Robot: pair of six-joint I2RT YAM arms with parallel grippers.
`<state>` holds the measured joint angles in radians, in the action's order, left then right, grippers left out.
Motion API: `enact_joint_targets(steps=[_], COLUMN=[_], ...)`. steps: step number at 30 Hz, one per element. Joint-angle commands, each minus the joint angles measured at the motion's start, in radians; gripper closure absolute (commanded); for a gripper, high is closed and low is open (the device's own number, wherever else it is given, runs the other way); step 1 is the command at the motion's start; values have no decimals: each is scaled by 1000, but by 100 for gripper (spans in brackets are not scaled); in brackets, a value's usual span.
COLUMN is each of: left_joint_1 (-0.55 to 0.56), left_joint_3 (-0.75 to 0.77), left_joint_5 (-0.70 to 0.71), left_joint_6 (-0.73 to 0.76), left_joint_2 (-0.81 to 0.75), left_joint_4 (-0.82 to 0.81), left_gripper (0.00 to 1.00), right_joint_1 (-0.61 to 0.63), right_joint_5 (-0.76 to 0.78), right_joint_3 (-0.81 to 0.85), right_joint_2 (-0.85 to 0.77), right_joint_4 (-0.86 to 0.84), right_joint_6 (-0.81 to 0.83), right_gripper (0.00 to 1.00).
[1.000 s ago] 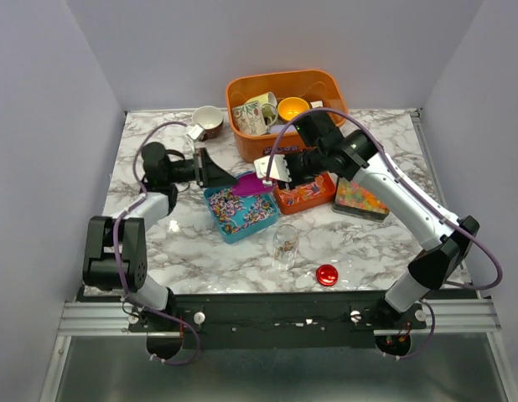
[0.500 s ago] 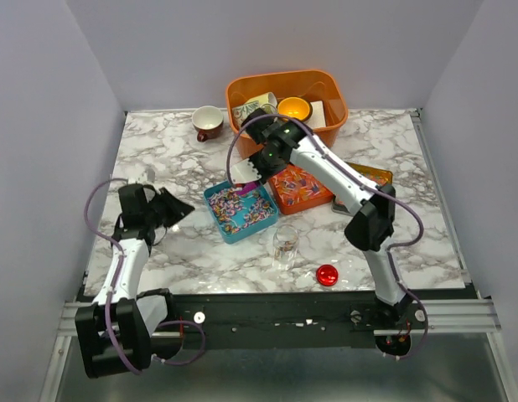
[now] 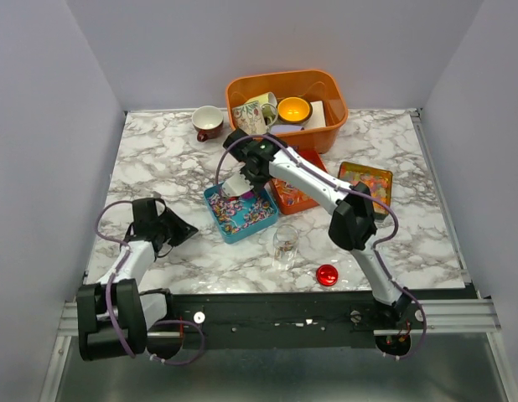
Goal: Pack the candies
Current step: Scoop the fake candies from the storage box.
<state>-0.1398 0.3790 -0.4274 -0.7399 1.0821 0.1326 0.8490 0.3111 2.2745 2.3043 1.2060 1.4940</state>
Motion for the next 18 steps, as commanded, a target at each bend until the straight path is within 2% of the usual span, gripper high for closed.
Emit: enact_joint_targets(steps=[1,11,12,18], left_joint_1=[38,137,172,198], left_joint_3=[14,92,116,196], left_joint_5=[-7,-45,-48,-79], left_joint_6=[-36,-29,-29,-26], left_joint_2=[80,303,324,458], left_joint_4=[-103,-223,-232,-258], left_gripper=[87,88,88,92], right_joint_1=[21,76,82,101], right_joint_5=[100,56,49,-18], right_joint_3=[-1,6,10,80], right_joint_2=[76,132,138,204], right_joint_4=[-59,-80,-83,-59], right_joint_6=[15,-23,-35,-136], right_gripper=[99,99,99,99])
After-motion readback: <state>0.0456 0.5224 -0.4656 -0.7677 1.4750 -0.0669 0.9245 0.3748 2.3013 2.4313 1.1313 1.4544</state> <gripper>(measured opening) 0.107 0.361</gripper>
